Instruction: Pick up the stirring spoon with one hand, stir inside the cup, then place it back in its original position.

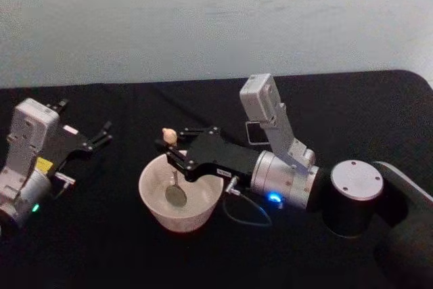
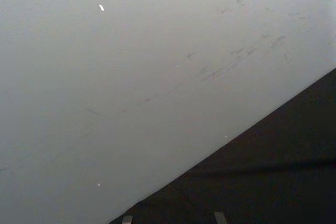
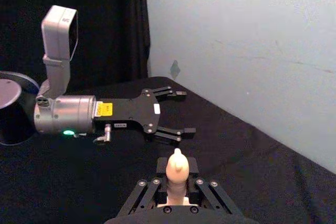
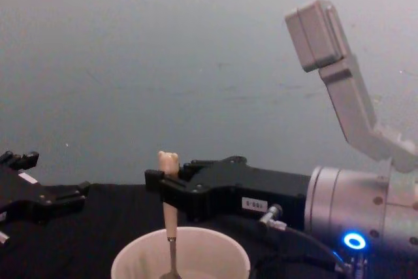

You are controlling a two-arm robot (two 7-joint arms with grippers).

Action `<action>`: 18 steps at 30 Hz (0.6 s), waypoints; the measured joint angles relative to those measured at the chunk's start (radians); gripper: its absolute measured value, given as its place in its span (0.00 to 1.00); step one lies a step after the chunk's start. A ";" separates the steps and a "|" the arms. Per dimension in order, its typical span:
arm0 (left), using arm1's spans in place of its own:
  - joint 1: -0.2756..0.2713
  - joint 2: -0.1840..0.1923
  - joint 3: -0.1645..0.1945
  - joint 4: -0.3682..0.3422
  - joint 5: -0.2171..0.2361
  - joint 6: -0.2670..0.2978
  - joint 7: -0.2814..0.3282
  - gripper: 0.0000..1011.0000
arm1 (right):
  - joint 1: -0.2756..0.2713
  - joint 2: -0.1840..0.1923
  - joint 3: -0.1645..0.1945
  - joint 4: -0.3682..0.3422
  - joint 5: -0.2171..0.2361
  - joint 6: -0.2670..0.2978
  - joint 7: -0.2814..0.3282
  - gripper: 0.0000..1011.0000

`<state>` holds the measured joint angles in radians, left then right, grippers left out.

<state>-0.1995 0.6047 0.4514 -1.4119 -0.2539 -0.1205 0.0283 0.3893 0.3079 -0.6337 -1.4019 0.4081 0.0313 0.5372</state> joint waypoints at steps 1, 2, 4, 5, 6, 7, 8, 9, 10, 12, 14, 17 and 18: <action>0.000 0.000 0.000 0.000 0.000 0.000 0.000 0.99 | 0.002 -0.002 0.000 0.003 -0.003 -0.001 -0.001 0.20; 0.000 0.000 0.000 0.000 0.000 0.000 0.000 0.99 | 0.004 -0.004 0.000 0.006 -0.005 -0.002 -0.001 0.20; 0.000 0.000 0.000 0.000 0.000 0.000 0.000 0.99 | 0.009 -0.010 0.002 0.015 -0.014 -0.006 -0.005 0.20; 0.000 0.000 0.000 0.000 0.000 0.000 0.000 0.99 | 0.011 -0.012 0.003 0.019 -0.017 -0.007 -0.007 0.20; 0.000 0.000 0.000 0.000 0.000 0.000 0.000 0.99 | 0.014 -0.015 0.006 0.025 -0.021 -0.008 -0.009 0.20; 0.000 0.000 0.000 0.000 0.000 0.000 0.000 0.99 | 0.015 -0.017 0.009 0.028 -0.023 -0.009 -0.011 0.20; 0.000 0.000 0.000 0.000 0.000 0.000 0.000 0.99 | 0.017 -0.019 0.011 0.031 -0.024 -0.010 -0.012 0.20; 0.000 0.000 0.000 0.000 0.000 0.000 0.000 0.99 | 0.020 -0.022 0.016 0.037 -0.027 -0.011 -0.016 0.20; 0.000 0.000 0.000 0.000 0.000 0.000 0.000 0.99 | 0.021 -0.023 0.018 0.040 -0.028 -0.011 -0.018 0.20; 0.000 0.000 0.000 0.000 0.000 0.000 0.000 0.99 | 0.025 -0.025 0.025 0.047 -0.032 -0.012 -0.021 0.20; 0.000 0.000 0.000 0.000 0.000 0.000 0.000 0.99 | 0.026 -0.024 0.031 0.051 -0.034 -0.013 -0.023 0.20; 0.000 0.000 0.000 0.000 0.000 0.000 0.000 0.99 | 0.027 -0.019 0.041 0.053 -0.039 -0.015 -0.024 0.20; 0.000 0.000 0.000 0.000 0.000 0.000 0.000 0.99 | 0.027 -0.017 0.043 0.053 -0.040 -0.016 -0.024 0.20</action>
<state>-0.1995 0.6047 0.4514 -1.4120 -0.2539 -0.1205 0.0282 0.4163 0.2905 -0.5904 -1.3487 0.3681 0.0157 0.5137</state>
